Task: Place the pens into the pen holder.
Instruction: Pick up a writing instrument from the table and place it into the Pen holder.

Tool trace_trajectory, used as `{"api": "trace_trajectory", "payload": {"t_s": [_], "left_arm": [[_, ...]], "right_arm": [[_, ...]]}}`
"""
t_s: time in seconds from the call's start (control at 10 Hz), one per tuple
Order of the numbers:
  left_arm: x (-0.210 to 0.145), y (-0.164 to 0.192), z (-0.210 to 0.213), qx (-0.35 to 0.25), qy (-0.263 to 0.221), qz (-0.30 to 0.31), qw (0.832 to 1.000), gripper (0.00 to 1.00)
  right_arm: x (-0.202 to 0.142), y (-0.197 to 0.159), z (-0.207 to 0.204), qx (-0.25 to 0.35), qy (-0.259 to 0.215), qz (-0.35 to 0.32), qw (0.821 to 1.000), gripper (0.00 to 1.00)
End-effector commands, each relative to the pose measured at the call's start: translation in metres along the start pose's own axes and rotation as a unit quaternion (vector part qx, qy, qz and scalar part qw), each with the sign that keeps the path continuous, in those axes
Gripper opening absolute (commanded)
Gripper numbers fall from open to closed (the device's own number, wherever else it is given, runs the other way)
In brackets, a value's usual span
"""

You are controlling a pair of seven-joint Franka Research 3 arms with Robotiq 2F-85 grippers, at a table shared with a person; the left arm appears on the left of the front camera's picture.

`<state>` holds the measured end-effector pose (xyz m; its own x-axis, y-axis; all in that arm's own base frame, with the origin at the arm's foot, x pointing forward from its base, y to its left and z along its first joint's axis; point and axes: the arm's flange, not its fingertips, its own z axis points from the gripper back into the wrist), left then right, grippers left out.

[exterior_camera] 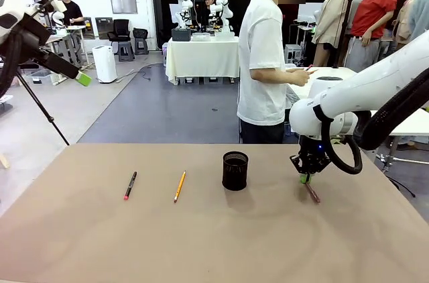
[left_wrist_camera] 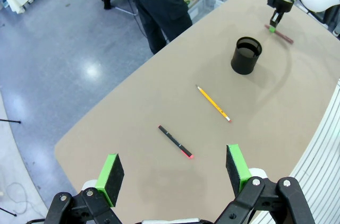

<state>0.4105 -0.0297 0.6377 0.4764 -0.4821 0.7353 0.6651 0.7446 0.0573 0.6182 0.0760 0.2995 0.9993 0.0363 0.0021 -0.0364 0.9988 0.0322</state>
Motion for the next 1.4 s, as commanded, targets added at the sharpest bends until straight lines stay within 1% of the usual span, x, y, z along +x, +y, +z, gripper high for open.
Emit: {"api": "trace_trajectory", "payload": {"t_s": [0.0, 0.1, 0.2, 0.3, 0.4, 0.5, 0.6, 0.7, 0.8, 1.0, 1.2, 1.3], "left_arm": [[0.000, 0.000, 0.002, -0.001, -0.002, -0.002, 1.000, 1.00], [0.000, 0.000, 0.002, -0.001, -0.002, -0.002, 1.000, 1.00], [0.000, 0.000, 0.002, -0.001, -0.002, -0.002, 1.000, 1.00], [0.000, 0.000, 0.002, -0.001, -0.002, -0.002, 1.000, 1.00], [0.000, 0.000, 0.002, -0.001, -0.002, -0.002, 1.000, 1.00], [0.000, 0.000, 0.002, -0.001, -0.002, -0.002, 1.000, 1.00], [0.000, 0.000, 0.002, -0.001, -0.002, -0.002, 1.000, 1.00], [0.000, 0.000, 0.002, -0.001, -0.002, -0.002, 1.000, 1.00], [0.000, 0.000, 0.002, -0.001, -0.002, -0.002, 1.000, 1.00], [0.000, 0.000, 0.002, -0.001, -0.002, -0.002, 1.000, 1.00], [0.000, 0.000, 0.002, -0.001, -0.002, -0.002, 1.000, 1.00], [0.000, 0.000, 0.002, -0.001, -0.002, -0.002, 1.000, 1.00]], "right_arm": [[0.003, 0.001, 0.010, 0.012, 0.005, 0.005, 1.000, 0.00], [-0.001, -0.005, 0.020, 0.046, -0.012, 0.011, 0.999, 0.00], [-0.008, -0.012, 0.034, 0.103, -0.039, 0.026, 0.994, 0.00], [-0.017, -0.022, 0.051, 0.157, -0.072, 0.054, 0.983, 0.00], [-0.030, -0.028, 0.069, 0.207, -0.101, 0.093, 0.969, 0.00], [-0.043, -0.037, 0.086, 0.277, -0.145, 0.142, 0.939, 0.00], [-0.050, -0.044, 0.098, 0.296, -0.168, 0.143, 0.929, 0.00], [-0.056, -0.048, 0.110, 0.317, -0.202, 0.163, 0.912, 0.00], [-0.062, -0.052, 0.127, 0.337, -0.239, 0.209, 0.886, 0.00], [-0.081, -0.066, 0.161, 0.351, -0.305, 0.274, 0.842, 0.00], [-0.099, -0.087, 0.186, 0.348, -0.358, 0.300, 0.813, 0.00], [-0.109, -0.099, 0.196, 0.357, -0.402, 0.324, 0.778, 0.00]]}}
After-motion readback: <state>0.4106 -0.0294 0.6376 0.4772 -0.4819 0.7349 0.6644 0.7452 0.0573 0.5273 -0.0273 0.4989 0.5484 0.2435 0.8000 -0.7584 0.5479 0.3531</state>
